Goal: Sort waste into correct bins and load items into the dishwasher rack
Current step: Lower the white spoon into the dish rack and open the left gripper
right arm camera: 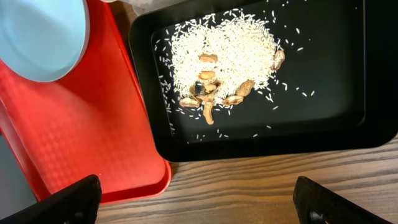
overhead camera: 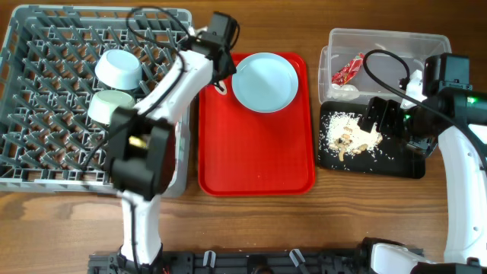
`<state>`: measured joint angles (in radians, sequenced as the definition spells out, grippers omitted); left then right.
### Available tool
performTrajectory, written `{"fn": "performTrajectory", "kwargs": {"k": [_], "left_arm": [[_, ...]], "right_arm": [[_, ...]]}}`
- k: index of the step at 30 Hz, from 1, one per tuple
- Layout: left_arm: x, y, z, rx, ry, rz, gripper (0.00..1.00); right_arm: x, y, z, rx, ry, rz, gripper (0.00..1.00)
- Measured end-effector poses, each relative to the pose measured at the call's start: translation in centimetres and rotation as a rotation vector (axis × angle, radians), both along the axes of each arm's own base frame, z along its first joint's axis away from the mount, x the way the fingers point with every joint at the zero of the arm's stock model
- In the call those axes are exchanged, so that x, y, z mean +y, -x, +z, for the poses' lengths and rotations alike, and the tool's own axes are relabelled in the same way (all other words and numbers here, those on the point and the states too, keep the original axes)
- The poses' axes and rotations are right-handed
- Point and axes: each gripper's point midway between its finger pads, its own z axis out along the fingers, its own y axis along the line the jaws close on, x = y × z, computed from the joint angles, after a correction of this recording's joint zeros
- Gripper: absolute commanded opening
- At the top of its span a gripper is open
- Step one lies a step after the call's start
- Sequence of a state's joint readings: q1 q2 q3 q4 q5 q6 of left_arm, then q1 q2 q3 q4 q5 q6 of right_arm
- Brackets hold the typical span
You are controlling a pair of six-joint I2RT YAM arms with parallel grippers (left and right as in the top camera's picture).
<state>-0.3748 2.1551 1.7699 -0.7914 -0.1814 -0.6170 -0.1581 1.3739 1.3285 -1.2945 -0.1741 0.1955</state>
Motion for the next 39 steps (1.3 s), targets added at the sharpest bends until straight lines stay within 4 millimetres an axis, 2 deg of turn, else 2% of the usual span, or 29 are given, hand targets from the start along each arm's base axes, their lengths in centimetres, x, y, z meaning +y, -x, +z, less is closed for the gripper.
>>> {"fn": "performTrajectory", "kwargs": {"k": [5, 8, 10, 16, 21, 23, 33, 39], "left_arm": [[1.3, 3.5, 7.6, -0.022, -0.013, -0.062, 0.06], [2.5, 5.5, 9.7, -0.002, -0.031, -0.071, 0.08], [3.7, 6.4, 10.3, 0.021, -0.044, -0.063, 0.09], [8.2, 8.8, 9.4, 0.158, -0.091, 0.012, 0.09], [10.3, 9.0, 9.3, 0.18, -0.097, 0.059, 0.1], [10.7, 9.1, 8.9, 0.19, -0.101, 0.063, 0.04], [11.1, 11.1, 5.9, 0.298, -0.17, -0.12, 0.04], [10.5, 11.4, 5.1, 0.319, -0.17, -0.241, 0.04]], "right_arm": [[0.0, 0.0, 0.0, 0.0, 0.0, 0.0, 1.0], [0.0, 0.0, 0.0, 0.001, 0.0, 0.0, 1.0], [0.0, 0.0, 0.0, 0.0, 0.0, 0.0, 1.0], [0.0, 0.0, 0.0, 0.0, 0.0, 0.0, 1.0], [0.0, 0.0, 0.0, 0.0, 0.0, 0.0, 1.0], [0.0, 0.0, 0.0, 0.0, 0.0, 0.0, 1.0], [0.0, 0.0, 0.0, 0.0, 0.0, 0.0, 1.0], [0.0, 0.0, 0.0, 0.0, 0.0, 0.0, 1.0]]}}
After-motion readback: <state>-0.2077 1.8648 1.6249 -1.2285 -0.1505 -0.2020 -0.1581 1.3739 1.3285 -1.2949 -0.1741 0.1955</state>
